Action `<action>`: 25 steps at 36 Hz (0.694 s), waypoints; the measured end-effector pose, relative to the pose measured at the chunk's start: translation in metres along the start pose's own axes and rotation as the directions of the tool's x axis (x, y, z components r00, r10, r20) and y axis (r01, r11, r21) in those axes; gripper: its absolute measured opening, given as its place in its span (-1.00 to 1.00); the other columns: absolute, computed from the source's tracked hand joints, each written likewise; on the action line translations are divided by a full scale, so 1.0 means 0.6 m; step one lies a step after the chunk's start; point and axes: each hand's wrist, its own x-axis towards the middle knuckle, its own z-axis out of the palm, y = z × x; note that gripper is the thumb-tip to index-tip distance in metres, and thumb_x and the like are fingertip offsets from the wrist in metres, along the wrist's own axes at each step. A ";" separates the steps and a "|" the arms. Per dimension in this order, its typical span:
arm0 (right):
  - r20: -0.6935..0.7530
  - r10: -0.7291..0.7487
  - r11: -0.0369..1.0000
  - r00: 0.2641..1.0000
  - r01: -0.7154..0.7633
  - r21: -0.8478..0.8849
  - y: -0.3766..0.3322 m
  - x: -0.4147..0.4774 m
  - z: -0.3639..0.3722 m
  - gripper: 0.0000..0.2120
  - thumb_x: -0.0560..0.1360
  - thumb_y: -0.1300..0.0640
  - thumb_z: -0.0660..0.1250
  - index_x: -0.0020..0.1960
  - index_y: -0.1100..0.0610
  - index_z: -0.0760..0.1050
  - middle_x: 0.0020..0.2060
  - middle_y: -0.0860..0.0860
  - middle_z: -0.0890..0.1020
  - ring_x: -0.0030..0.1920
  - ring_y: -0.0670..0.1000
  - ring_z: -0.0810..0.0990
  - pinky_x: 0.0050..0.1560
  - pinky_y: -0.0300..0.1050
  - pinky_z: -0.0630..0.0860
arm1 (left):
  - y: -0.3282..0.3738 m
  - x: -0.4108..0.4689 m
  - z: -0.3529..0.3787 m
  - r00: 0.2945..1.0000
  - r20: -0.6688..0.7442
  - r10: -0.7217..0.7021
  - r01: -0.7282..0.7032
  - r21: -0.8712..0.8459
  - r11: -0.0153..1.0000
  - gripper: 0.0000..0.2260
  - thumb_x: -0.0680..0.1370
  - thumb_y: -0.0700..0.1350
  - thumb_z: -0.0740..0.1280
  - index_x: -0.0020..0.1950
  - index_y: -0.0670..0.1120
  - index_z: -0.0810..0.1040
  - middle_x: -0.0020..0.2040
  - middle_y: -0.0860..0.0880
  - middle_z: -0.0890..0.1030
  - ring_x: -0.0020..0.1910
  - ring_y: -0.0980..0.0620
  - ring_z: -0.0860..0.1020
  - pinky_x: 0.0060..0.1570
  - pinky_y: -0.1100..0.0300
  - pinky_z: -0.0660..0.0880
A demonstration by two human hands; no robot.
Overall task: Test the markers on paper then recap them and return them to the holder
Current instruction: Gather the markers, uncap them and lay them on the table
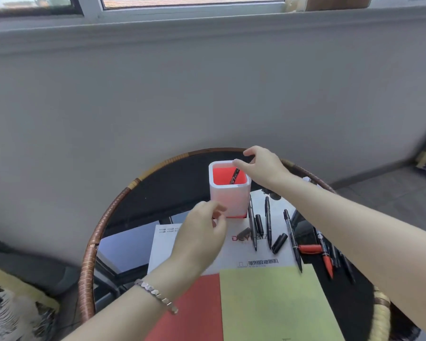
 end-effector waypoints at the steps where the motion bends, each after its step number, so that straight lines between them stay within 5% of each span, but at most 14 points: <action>1: -0.006 0.010 1.000 1.000 -0.010 -0.015 -0.005 0.005 0.003 -0.57 0.51 -0.06 0.26 0.29 0.14 0.38 0.09 0.06 0.56 -0.04 0.02 0.53 -0.22 -0.15 0.41 | -0.001 -0.003 -0.009 1.000 -0.019 0.001 -0.001 -0.015 1.000 -0.82 0.57 -0.17 0.18 0.12 -0.01 0.50 -0.11 0.15 0.45 -0.18 0.26 0.44 -0.27 0.47 0.35; 3: -0.041 0.015 0.999 0.999 -0.016 -0.031 -0.012 0.012 0.009 -0.71 0.51 -0.01 0.26 0.16 0.11 0.48 0.08 0.05 0.59 0.02 0.04 0.54 -0.06 -0.09 0.48 | -0.004 -0.008 -0.025 0.999 -0.041 -0.009 0.008 -0.038 0.999 -0.80 0.57 -0.19 0.18 0.14 0.01 0.48 -0.13 0.17 0.45 -0.21 0.24 0.43 -0.32 0.47 0.35; 7: -0.074 -0.007 0.999 0.997 0.004 -0.050 -0.014 0.012 0.013 -0.89 0.49 0.10 0.27 -0.09 0.10 0.56 -0.14 0.01 0.62 -0.13 0.02 0.54 -0.13 -0.07 0.53 | -0.008 -0.014 -0.042 0.998 -0.056 -0.031 0.027 -0.076 0.997 -0.79 0.56 -0.20 0.19 0.12 0.03 0.48 -0.12 0.15 0.47 -0.16 0.24 0.43 -0.27 0.48 0.36; 12: -0.031 -0.014 0.998 0.999 0.012 -0.061 -0.011 0.003 -0.004 -0.68 0.41 0.02 0.35 -0.45 0.08 0.37 -0.46 -0.07 0.47 -0.37 -0.10 0.43 -0.34 -0.15 0.37 | -0.008 -0.018 -0.044 0.999 -0.040 -0.017 0.014 -0.085 0.996 -0.81 0.56 -0.21 0.19 0.09 0.00 0.51 -0.09 0.16 0.48 -0.09 0.23 0.45 -0.20 0.53 0.33; 15: -0.022 -0.068 0.997 0.997 0.068 -0.027 -0.015 -0.013 -0.018 -0.66 0.39 0.17 0.31 -0.45 0.10 0.22 -0.49 -0.04 0.36 -0.45 -0.02 0.34 -0.42 -0.16 0.28 | -0.005 -0.017 -0.043 0.998 -0.054 0.015 -0.020 -0.084 0.996 -0.80 0.55 -0.23 0.20 0.09 -0.03 0.52 -0.09 0.15 0.48 -0.09 0.24 0.45 -0.18 0.53 0.33; 18: -0.177 -0.167 0.974 0.970 0.190 0.126 -0.027 -0.034 -0.042 -0.66 0.38 0.27 0.26 -0.44 0.09 0.16 -0.50 -0.04 0.29 -0.43 0.00 0.26 -0.38 -0.15 0.24 | 0.000 -0.012 -0.045 0.992 -0.100 0.079 -0.087 -0.082 0.993 -0.79 0.53 -0.24 0.24 0.13 -0.04 0.51 -0.08 0.18 0.46 -0.06 0.32 0.43 -0.15 0.52 0.33; 21: -0.347 -0.178 0.890 0.921 0.301 0.342 -0.046 -0.066 -0.081 -0.61 0.37 0.29 0.26 -0.48 0.03 0.15 -0.57 -0.10 0.25 -0.46 0.00 0.25 -0.38 -0.18 0.24 | 0.011 -0.005 -0.048 0.974 -0.152 0.171 -0.188 -0.107 0.976 -0.67 0.52 -0.22 0.29 0.26 0.01 0.42 0.04 0.31 0.38 0.08 0.44 0.34 0.02 0.60 0.26; 25: -0.355 -0.178 0.766 0.918 0.355 0.536 -0.058 -0.125 -0.118 -0.57 0.44 0.34 0.27 -0.46 0.05 0.14 -0.62 -0.10 0.23 -0.59 -0.07 0.20 -0.54 -0.28 0.19 | 0.032 0.004 -0.048 0.948 -0.198 0.251 -0.272 -0.090 0.958 -0.57 0.53 -0.15 0.31 0.37 0.03 0.30 0.17 0.24 0.34 0.21 0.35 0.29 0.20 0.53 0.19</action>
